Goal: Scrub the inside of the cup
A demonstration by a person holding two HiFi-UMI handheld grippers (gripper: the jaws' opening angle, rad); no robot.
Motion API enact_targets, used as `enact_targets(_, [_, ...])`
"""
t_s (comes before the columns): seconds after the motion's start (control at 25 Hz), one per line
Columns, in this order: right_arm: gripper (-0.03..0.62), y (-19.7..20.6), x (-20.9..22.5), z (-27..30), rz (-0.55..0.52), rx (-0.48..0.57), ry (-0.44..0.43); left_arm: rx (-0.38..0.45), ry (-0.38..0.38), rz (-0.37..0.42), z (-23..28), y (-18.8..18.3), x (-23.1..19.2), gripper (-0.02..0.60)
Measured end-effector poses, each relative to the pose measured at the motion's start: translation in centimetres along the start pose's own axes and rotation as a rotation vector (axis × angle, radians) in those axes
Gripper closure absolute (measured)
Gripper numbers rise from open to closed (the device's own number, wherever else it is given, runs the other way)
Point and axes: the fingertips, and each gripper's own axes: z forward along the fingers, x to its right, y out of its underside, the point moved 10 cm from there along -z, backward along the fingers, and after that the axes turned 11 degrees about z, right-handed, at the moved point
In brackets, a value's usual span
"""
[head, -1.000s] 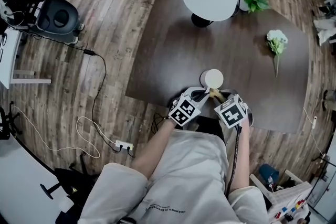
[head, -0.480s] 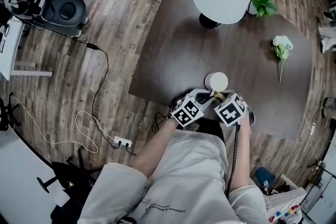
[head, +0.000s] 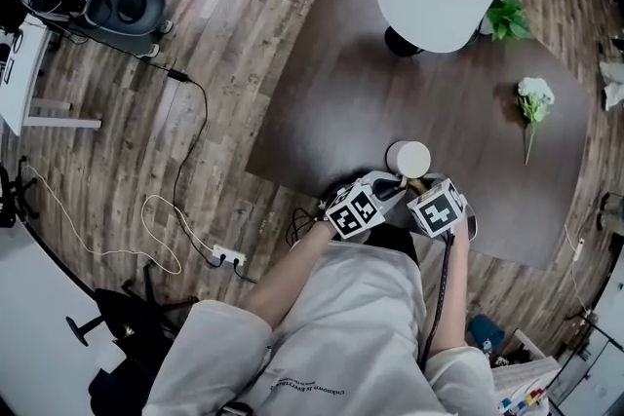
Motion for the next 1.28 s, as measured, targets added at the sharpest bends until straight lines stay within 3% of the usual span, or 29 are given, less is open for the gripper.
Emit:
enact_targets(0.36, [0.471, -0.5, 3.1, -0.3, 0.023, 0.052, 0.0, 0.014, 0.014, -0.02, 0.0, 0.0, -0.7, 0.541])
enact_targets(0.92, [0.471, -4.0, 7.6, -0.2, -0.014, 0.044, 0.039, 0.03, 0.071, -0.06, 0.2, -0.7, -2.0, 0.541])
enact_targets(1.28, [0.473, -8.3, 8.2, -0.9, -0.029, 0.075, 0.023, 0.028, 0.162, -0.055, 0.2, -0.6, -2.4, 0.543])
